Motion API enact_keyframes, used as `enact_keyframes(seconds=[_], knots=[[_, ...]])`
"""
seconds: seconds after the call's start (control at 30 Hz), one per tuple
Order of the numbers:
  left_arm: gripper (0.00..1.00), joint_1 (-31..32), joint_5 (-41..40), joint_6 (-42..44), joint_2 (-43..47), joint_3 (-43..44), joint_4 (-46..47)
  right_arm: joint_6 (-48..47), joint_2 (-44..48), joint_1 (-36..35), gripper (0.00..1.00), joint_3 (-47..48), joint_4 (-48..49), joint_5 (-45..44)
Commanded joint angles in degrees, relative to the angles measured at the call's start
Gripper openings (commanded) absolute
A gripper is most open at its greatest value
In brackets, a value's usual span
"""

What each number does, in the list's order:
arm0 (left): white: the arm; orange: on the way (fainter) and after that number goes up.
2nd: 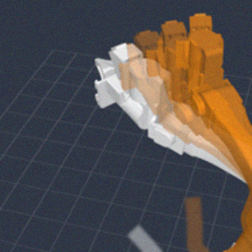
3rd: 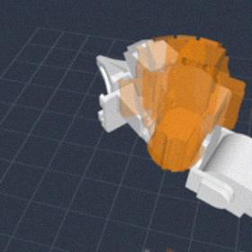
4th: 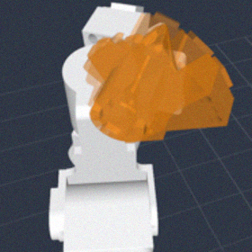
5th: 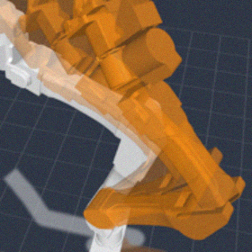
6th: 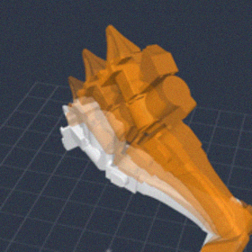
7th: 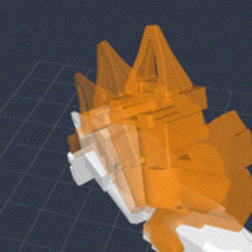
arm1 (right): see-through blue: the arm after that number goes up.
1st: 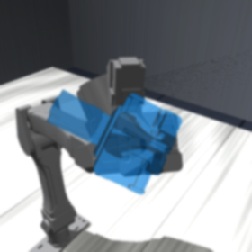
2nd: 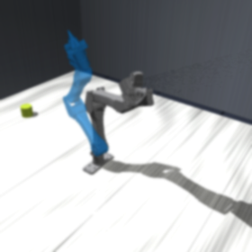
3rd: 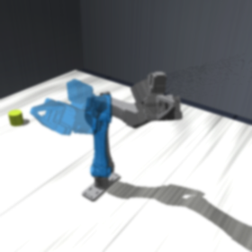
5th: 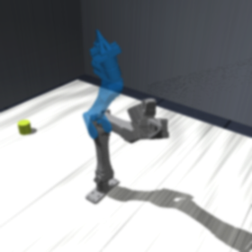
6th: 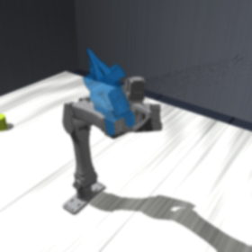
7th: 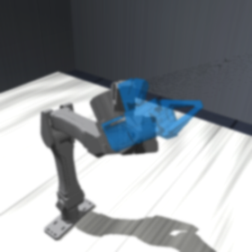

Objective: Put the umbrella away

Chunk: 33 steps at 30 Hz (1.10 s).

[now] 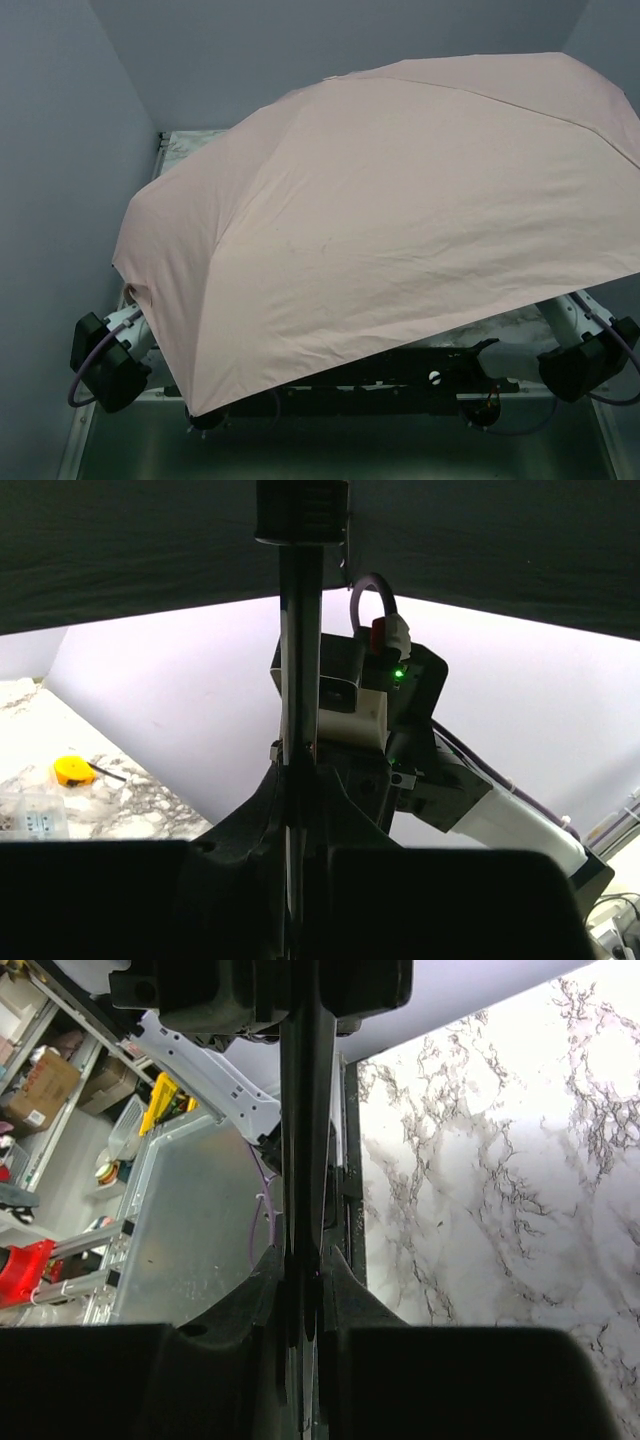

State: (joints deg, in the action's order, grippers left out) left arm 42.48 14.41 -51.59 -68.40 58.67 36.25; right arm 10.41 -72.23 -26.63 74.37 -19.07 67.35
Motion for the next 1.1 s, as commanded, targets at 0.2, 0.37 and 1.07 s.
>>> enact_keyframes(seconds=[0.2, 0.37, 1.07], knots=[[0.00, 0.1, 6.1, 2.4, 3.5, -0.5, 7.5, 3.6, 1.3, -0.3, 0.51, 0.3, 5.5, 7.3], [0.00, -0.5, 12.5, 1.5, 3.4, -1.2, 12.1, 11.3, 1.1, -0.3, 0.60, -1.7, 13.1, 11.0], [0.00, -1.2, 14.8, -4.7, -2.5, 2.0, 21.3, 60.6, -1.4, -1.3, 0.32, -12.0, 71.1, 11.7]])
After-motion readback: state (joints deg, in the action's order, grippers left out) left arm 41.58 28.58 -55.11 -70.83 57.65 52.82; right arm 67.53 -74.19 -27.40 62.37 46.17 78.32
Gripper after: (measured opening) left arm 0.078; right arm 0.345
